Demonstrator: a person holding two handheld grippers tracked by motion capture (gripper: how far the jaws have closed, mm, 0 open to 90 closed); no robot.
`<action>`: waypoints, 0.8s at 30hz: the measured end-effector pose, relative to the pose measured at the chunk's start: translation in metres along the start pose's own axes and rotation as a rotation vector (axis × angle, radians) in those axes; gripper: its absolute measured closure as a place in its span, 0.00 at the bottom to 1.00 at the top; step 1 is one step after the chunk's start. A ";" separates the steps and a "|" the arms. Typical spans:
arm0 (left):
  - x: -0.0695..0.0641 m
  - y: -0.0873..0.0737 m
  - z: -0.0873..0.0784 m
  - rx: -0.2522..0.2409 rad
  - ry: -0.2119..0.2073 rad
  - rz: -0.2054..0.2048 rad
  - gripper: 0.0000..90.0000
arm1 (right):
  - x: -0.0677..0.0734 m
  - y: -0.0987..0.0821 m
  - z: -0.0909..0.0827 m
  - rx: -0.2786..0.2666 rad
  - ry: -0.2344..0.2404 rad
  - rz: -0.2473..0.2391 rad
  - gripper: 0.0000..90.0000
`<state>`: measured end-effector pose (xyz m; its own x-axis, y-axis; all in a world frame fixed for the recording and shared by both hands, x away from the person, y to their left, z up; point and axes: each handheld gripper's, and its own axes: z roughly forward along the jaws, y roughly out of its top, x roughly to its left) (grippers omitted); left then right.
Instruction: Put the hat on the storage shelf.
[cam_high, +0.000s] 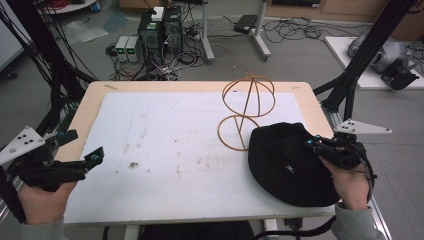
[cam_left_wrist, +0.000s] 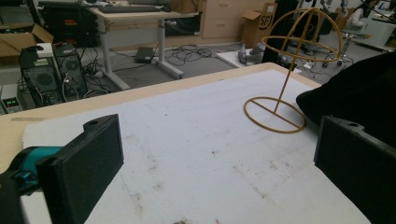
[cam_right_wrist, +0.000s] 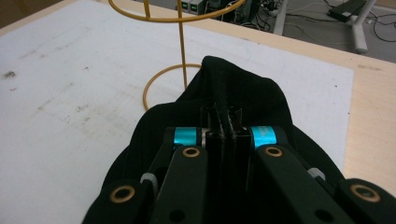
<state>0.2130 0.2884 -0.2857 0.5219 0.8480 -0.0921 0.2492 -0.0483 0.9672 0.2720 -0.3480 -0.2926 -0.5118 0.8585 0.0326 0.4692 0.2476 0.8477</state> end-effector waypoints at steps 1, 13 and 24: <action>0.000 0.000 0.000 0.001 -0.002 -0.001 0.02 | -0.001 0.002 -0.003 -0.007 -0.001 -0.005 0.98; -0.001 0.000 -0.001 0.003 0.004 0.000 0.02 | -0.009 0.019 -0.032 -0.055 -0.005 0.008 0.98; 0.000 0.000 -0.001 0.003 0.009 0.000 0.02 | -0.010 0.032 -0.050 -0.049 -0.002 -0.006 0.98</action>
<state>0.2119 0.2891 -0.2856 0.5146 0.8526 -0.0905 0.2520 -0.0496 0.9665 0.2564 -0.3711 -0.2398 -0.5127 0.8581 0.0265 0.4300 0.2300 0.8730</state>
